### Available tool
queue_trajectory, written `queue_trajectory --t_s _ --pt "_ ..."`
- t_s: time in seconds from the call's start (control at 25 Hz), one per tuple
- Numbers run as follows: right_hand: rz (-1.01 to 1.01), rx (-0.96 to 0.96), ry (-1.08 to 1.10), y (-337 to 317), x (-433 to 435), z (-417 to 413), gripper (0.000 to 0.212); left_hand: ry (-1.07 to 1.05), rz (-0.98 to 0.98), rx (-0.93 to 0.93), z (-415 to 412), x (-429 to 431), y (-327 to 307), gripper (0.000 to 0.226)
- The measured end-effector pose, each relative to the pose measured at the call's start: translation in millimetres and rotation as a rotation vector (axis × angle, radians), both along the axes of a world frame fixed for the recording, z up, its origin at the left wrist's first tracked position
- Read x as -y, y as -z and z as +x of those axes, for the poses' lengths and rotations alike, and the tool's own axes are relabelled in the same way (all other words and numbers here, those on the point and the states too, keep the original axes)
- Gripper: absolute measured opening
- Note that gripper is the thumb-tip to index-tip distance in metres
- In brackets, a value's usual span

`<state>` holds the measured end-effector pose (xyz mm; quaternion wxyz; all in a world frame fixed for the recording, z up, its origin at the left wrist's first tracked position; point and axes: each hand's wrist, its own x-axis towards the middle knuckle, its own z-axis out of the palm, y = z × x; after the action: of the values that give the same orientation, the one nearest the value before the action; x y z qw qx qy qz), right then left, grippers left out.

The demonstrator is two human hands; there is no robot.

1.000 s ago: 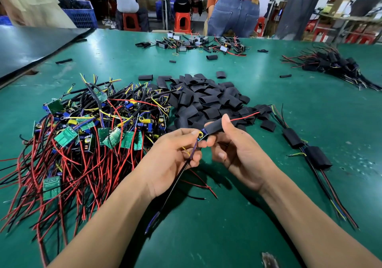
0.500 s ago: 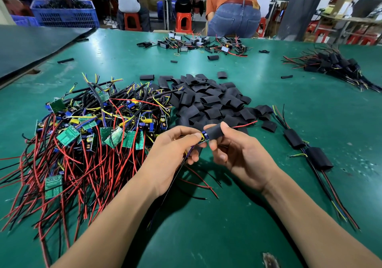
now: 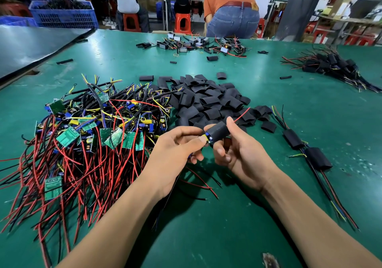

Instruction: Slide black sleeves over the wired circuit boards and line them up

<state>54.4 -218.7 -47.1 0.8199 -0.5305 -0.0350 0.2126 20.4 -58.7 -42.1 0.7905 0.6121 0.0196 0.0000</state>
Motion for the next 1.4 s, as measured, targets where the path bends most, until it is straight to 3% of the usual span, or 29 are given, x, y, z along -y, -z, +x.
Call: queue_trajectory --t_s 0.4,0.64,0.8,1.0,1.12,1.4 --pt "0.061 -0.108 -0.056 -3 1 -5 0.040 0.009 0.009 -0.009 0 -2 3 0.013" --pt "0.003 -0.113 0.022 -7 -1 -6 0.059 0.019 0.152 0.095 -1 -2 4 0.023" --pt "0.086 -0.110 -0.005 -6 -1 -7 0.039 -0.039 0.312 0.126 -1 0 5 0.022" --pt "0.031 -0.030 -0.029 -5 0 -6 0.035 0.031 0.001 -0.019 0 -3 1 0.016" --pt "-0.031 0.122 0.001 -3 1 -6 0.047 0.114 -0.120 -0.088 0 -5 -3 0.017" --pt "-0.165 0.370 0.108 5 6 -2 0.022 0.168 -0.147 -0.167 0 -8 -6 0.028"
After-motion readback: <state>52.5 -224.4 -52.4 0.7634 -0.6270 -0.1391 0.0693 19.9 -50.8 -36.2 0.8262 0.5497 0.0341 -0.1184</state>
